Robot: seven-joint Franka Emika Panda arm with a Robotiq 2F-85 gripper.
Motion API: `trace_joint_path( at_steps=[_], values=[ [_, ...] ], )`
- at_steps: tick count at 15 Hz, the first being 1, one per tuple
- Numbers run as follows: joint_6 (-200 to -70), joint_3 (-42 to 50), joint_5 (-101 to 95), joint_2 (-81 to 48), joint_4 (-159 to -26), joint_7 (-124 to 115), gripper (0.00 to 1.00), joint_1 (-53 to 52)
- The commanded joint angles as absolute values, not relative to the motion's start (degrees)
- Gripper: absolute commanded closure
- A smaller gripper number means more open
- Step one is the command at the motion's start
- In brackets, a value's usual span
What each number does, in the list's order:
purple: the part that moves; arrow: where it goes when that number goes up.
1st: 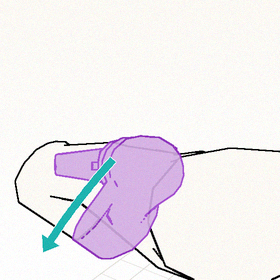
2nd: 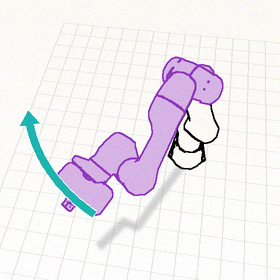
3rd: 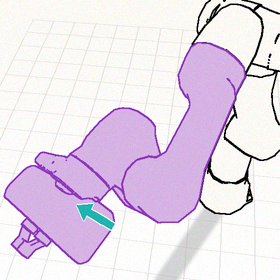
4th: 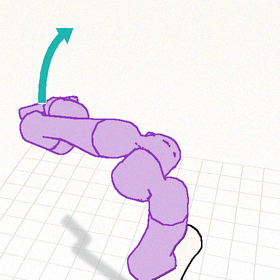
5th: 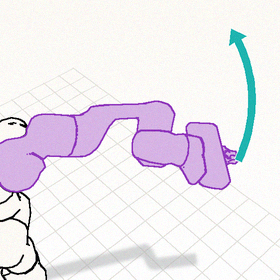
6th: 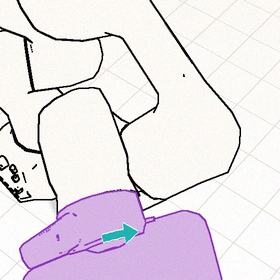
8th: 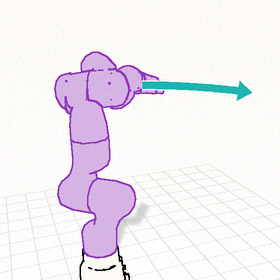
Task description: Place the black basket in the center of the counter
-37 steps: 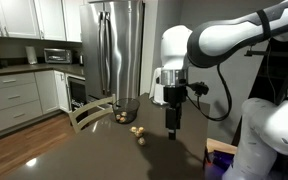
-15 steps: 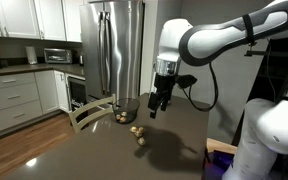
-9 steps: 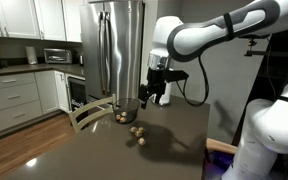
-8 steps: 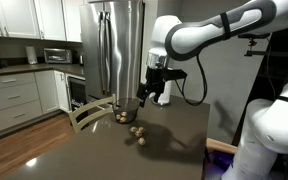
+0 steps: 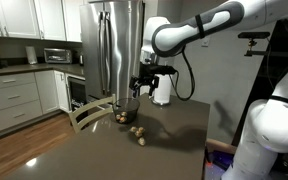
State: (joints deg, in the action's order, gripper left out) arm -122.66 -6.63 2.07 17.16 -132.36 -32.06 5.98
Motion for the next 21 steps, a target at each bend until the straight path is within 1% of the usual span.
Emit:
trace_joint_path(
  at_steps=[1, 12, 21],
  values=[
    [-123.7, -5.5, -1.0, 13.1, -128.8, -37.6, 0.00, 7.0],
    [-123.2, 1.5, -0.8, 3.7, -122.7, -41.9, 0.00, 7.1],
    [-124.9, 5.0, -0.5, -4.3, -120.0, -44.2, 0.00, 6.3]
  ],
)
